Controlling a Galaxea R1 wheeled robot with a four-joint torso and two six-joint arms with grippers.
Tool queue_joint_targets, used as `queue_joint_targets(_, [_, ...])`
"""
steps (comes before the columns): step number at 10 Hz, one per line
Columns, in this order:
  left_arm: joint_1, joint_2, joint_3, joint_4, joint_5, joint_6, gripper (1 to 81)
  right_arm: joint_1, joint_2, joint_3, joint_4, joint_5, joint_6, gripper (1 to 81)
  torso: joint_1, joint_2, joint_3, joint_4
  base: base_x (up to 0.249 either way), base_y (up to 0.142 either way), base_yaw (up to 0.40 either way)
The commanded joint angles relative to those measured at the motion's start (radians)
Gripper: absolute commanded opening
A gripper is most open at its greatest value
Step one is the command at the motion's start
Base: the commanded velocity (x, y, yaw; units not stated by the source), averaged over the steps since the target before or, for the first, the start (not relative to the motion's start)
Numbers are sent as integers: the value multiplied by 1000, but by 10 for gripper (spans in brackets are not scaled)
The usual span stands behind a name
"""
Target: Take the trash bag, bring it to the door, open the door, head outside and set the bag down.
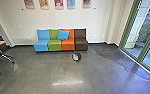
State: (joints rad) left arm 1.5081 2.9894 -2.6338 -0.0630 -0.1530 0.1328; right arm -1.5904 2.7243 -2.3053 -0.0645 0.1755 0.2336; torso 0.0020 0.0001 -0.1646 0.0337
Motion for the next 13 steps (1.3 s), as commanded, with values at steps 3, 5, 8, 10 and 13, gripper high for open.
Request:
queue_joint_targets(3, [-24,-2,3,0,61,4,811,20,-16,1,-1,-57,1,811,0,0,0,0,141,0,0])
queue_joint_targets(5, [-24,-1,3,0,61,4,811,20,-15,1,-1,-57,1,811,0,0,0,0,135,0,0])
queue_joint_targets(8, [-24,-1,3,2,62,4,811,22,-15,1,-1,-60,1,811,-1,0,0,0,125,0,0])
queue_joint_targets(10, [-24,1,3,3,62,4,811,22,-15,1,-1,-60,1,811,-1,0,0,0,125,0,0])
queue_joint_targets(13, [-24,-1,3,2,62,4,811,22,-15,0,-1,-59,1,811,-1,0,0,0,125,0,0])
